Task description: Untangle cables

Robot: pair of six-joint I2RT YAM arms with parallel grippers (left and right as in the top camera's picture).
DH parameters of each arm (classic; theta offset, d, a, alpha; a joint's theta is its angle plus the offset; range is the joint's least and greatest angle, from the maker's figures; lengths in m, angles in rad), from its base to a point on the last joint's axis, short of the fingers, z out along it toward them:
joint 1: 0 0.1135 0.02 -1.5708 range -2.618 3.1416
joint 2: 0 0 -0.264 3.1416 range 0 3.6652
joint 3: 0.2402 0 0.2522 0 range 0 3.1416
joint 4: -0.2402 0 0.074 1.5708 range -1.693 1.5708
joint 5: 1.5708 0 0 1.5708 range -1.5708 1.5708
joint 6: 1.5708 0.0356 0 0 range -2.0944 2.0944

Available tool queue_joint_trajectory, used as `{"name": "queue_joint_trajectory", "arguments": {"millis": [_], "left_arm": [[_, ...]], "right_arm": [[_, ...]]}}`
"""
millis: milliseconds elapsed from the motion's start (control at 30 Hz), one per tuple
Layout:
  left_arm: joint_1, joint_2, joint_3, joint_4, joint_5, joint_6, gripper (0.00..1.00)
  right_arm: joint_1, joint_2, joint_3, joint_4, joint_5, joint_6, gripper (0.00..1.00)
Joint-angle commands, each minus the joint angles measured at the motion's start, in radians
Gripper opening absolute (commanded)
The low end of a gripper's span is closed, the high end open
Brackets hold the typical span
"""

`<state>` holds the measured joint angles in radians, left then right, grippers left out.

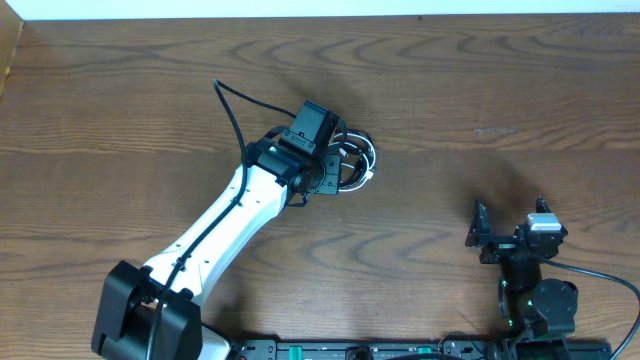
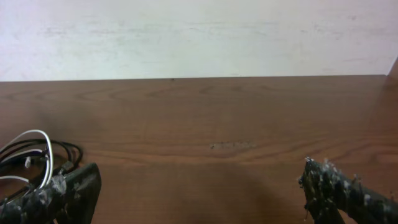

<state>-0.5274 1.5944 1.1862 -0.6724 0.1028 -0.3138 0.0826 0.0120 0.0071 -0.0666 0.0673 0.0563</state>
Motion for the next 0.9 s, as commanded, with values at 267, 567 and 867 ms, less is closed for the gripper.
{"name": "queue_joint_trajectory", "arguments": {"millis": [267,567,867], "left_arm": [[0.0,-0.001,-0.001,0.0,0.002,0.006,0.07],[0.0,-0.001,0.019,0.025,0.014,0.029,0.07],[0.001,-0.001,0.171,-0.085,0.048,0.093,0.07]], "right_arm": [[0.004,-0.005,-0.002,-0.003,0.002,-0.002,0.99],[0.004,-0.005,-0.002,-0.003,0.002,-0.002,0.99],[0.004,-0.005,-0.002,-0.003,0.002,-0.002,0.99]]}}
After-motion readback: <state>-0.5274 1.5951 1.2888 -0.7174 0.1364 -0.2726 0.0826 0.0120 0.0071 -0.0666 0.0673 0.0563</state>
